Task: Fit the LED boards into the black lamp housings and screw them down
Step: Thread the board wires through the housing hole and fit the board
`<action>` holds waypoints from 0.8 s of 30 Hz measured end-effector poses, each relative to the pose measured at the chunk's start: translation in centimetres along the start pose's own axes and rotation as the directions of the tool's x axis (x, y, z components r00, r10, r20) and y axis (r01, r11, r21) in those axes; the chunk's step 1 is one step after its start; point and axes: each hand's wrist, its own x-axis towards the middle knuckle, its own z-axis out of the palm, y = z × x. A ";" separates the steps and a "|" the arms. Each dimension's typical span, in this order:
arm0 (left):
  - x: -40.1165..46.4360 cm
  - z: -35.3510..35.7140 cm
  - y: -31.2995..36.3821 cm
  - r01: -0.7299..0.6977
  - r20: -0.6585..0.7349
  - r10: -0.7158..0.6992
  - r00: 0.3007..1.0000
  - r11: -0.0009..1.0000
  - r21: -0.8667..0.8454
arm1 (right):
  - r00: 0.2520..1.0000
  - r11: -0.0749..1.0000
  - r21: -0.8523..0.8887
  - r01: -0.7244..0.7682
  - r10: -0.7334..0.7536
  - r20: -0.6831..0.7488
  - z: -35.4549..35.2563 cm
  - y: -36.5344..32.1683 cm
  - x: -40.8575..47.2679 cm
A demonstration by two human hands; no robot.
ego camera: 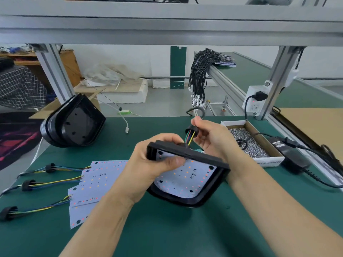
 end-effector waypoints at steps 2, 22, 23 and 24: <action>0.1 -0.4 -0.1 0.063 -0.010 -0.063 0.998 0.996 -0.059 | 0.999 0.994 0.108 -0.012 0.007 0.047 -0.3 0.2 -0.2; 1.7 -0.4 -0.3 0.068 0.156 -0.036 0.987 0.977 -0.203 | 0.986 0.997 0.001 -0.080 0.079 0.148 1.4 1.7 -1.3; 1.8 -0.4 -0.3 0.071 0.161 -0.037 0.986 0.975 -0.209 | 0.988 0.996 -0.002 -0.087 0.087 0.128 1.4 1.8 -1.2; 1.9 -0.4 -0.3 0.071 0.158 -0.039 0.987 0.977 -0.202 | 0.988 0.995 0.003 -0.095 0.094 0.126 1.4 2.0 -1.3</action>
